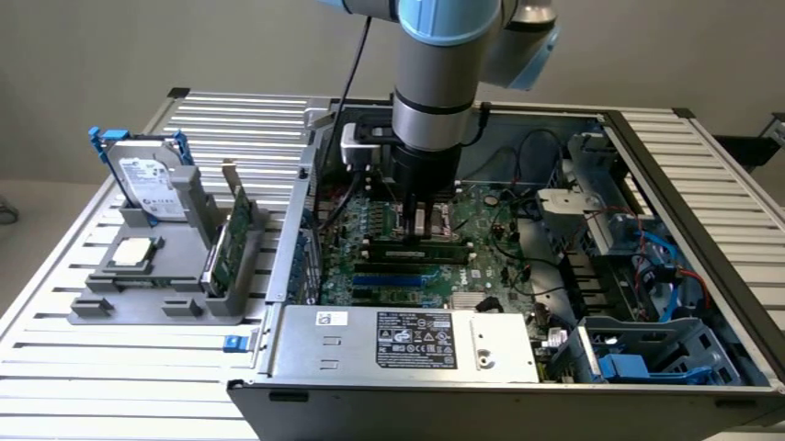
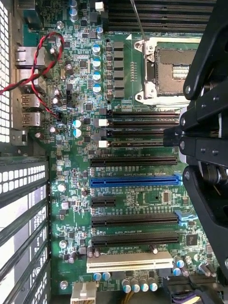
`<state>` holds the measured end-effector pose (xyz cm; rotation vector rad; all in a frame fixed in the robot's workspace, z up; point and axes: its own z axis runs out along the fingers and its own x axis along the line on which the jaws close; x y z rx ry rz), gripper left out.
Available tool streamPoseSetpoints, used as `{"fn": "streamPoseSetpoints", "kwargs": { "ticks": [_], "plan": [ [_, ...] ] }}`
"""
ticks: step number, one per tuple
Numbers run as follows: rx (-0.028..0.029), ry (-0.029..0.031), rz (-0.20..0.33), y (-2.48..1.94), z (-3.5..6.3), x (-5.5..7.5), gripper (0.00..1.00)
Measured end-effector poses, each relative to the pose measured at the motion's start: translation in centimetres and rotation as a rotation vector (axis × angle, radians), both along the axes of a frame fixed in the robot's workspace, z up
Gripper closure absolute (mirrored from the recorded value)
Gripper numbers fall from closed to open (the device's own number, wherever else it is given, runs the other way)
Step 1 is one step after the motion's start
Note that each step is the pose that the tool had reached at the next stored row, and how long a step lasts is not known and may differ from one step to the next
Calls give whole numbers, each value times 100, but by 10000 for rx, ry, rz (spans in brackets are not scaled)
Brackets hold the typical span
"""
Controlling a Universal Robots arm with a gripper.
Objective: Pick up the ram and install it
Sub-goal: 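Press down the ram until it locks into place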
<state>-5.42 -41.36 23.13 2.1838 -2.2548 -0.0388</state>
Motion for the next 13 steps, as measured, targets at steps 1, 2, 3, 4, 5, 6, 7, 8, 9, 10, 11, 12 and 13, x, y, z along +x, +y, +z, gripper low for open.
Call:
{"fn": "streamPoseSetpoints", "kwargs": {
  "ticks": [1, 2, 3, 4, 5, 6, 7, 8, 9, 10, 11, 12, 13],
  "plan": [
    [1, 0, 1, 4, -11, 0, 89],
    [1, 0, 2, 7, -20, 0, 89],
    [-4, 3, 3, 9, -28, 0, 89],
    [-9, 5, 4, 10, -36, 0, 89],
    [-10, 6, 5, 11, -44, 0, 89],
    [-4, 4, 4, 12, -55, -1, 89],
    [-3, 1, 4, 13, -64, 0, 89],
    [-8, 4, 5, 12, -70, 0, 89],
    [-9, 5, 5, 12, -74, 0, 89],
    [-6, 5, 4, 13, -75, 0, 89],
    [-9, 12, 4, 15, -68, 1, 89],
    [11, 20, 4, 17, -53, 4, 89],
    [24, 33, 3, 18, -21, 5, 89]
  ]
}}
